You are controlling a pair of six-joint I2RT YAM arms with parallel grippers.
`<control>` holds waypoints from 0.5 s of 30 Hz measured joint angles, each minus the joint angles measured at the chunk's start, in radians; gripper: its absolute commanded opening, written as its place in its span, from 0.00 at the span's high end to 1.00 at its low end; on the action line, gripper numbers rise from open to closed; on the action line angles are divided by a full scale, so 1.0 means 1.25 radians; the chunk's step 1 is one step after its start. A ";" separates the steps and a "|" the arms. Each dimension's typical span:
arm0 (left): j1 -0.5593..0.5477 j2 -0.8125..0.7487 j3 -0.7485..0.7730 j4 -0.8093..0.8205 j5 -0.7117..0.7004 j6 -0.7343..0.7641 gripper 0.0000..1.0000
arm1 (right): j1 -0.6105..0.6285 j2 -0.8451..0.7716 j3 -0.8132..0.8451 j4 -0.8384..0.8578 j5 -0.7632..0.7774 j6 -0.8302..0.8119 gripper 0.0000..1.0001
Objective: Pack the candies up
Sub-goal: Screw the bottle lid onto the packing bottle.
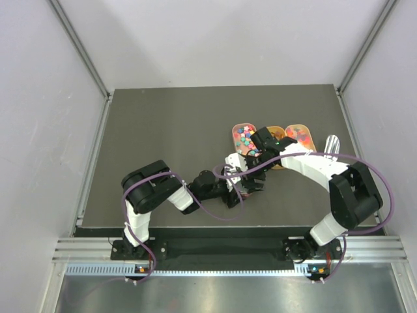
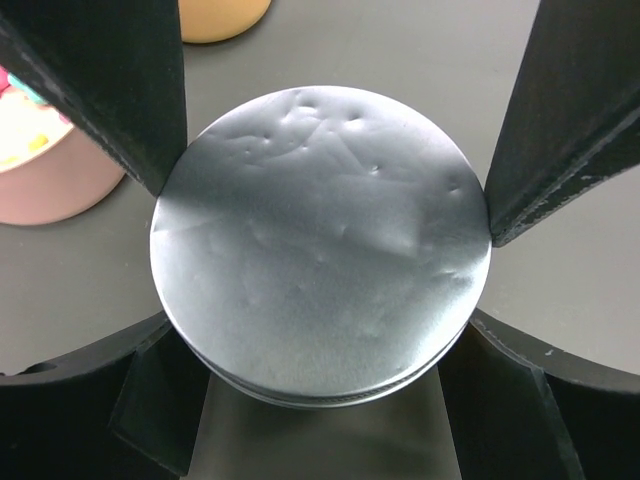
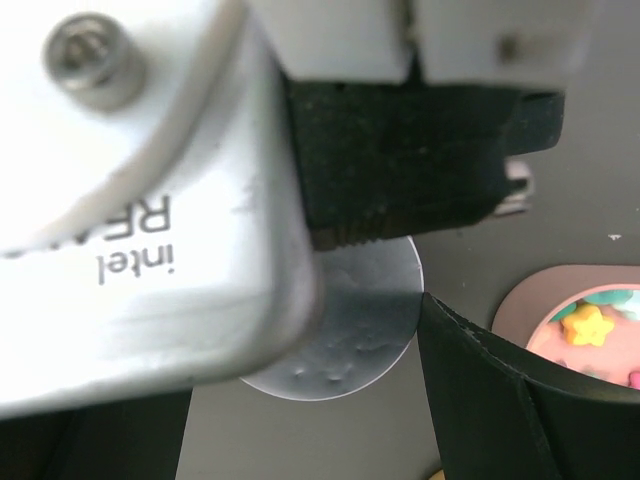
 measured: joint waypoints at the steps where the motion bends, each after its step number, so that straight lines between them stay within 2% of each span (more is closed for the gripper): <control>1: 0.000 0.000 -0.001 0.001 0.000 0.000 0.45 | 0.002 -0.001 -0.002 0.005 0.003 0.010 0.32; 15: 0.008 -0.005 -0.006 0.002 0.000 -0.013 0.45 | 0.030 -0.054 -0.067 0.126 0.054 0.198 0.32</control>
